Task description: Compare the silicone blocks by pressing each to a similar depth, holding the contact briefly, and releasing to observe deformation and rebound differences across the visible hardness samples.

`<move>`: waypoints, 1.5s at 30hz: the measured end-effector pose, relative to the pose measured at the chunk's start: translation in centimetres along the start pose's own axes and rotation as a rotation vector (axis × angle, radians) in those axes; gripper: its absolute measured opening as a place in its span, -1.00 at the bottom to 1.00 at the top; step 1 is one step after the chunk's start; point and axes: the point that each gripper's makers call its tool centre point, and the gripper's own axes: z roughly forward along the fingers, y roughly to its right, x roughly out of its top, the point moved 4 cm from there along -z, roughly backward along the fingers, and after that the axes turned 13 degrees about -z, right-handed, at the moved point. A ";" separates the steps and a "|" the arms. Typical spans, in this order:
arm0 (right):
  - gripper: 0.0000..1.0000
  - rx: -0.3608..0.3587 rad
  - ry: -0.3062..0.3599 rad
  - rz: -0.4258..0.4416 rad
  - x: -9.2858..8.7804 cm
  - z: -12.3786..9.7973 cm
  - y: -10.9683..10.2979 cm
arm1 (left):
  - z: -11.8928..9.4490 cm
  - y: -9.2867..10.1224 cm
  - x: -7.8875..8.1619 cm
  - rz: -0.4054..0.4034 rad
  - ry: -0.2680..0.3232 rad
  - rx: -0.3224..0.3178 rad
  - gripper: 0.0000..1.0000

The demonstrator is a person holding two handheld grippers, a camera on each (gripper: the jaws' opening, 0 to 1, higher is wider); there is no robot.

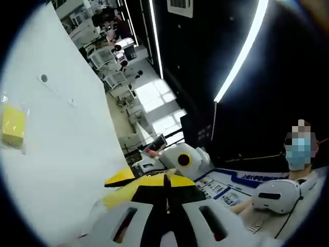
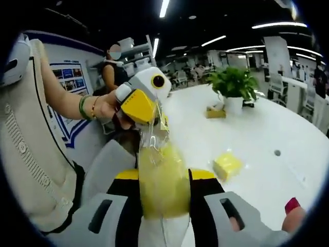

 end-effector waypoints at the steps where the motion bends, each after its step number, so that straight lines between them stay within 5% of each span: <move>1: -0.44 -0.002 -0.004 0.001 0.0 0.0 0.0 | -0.1 0.0 -0.1 0.006 -0.004 0.001 -1.00; 6: -0.49 -0.019 -0.028 -0.004 -0.2 0.2 -0.7 | -0.2 0.1 -0.6 0.035 -0.019 0.017 -1.00; 16: -0.58 -0.050 -0.116 0.040 -1.3 0.3 -1.5 | -0.2 -0.4 -1.4 0.290 -0.084 0.091 -1.00; 21: -0.66 -0.081 -0.137 0.052 -1.4 0.2 -1.6 | 0.0 -0.3 -1.4 0.338 -0.092 0.099 -1.00; 26: -0.70 -0.117 -0.171 0.035 -1.8 0.4 -1.4 | 0.1 -0.5 -1.2 0.520 -0.113 0.145 -1.00; 38: -0.76 -0.113 -0.209 0.026 -2.6 0.4 -1.8 | 0.4 -0.8 -1.8 0.652 -0.161 0.223 -1.00; 45: -0.75 -0.100 -0.245 0.033 -3.4 0.5 -2.2 | 0.6 -1.1 -2.7 0.852 -0.245 0.297 -1.00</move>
